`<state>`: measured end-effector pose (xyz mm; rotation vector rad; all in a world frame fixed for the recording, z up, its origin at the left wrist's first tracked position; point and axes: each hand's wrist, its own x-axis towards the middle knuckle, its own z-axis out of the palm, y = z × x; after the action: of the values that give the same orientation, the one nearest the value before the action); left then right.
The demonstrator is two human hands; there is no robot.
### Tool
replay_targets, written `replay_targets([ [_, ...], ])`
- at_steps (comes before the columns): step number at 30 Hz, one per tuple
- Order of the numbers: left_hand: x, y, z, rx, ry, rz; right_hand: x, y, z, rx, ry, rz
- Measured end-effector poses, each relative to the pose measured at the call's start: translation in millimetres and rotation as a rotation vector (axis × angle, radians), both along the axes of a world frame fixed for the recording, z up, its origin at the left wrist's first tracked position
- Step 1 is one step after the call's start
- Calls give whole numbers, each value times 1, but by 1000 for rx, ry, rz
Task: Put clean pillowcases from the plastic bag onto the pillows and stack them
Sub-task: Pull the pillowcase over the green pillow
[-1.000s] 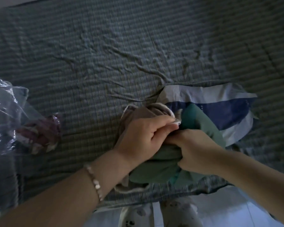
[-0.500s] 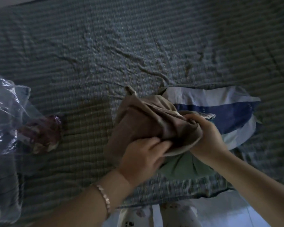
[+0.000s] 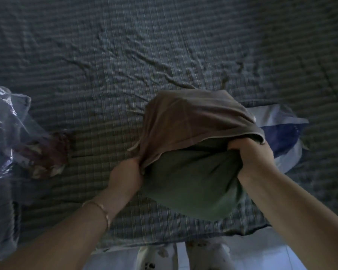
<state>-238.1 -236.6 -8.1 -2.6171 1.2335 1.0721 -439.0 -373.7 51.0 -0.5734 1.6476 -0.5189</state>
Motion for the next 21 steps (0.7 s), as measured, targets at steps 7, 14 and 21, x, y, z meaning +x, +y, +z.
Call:
replay_targets([
  [7, 13, 23, 40, -822, -61, -777, 32, -8, -16, 138, 83, -218],
  [14, -3, 42, -2, 551, 178, -775, 31, 60, -70, 234, 26, 456],
  [21, 12, 10, -40, 116, 271, 247, 30, 31, -97, 288, 247, 1209],
])
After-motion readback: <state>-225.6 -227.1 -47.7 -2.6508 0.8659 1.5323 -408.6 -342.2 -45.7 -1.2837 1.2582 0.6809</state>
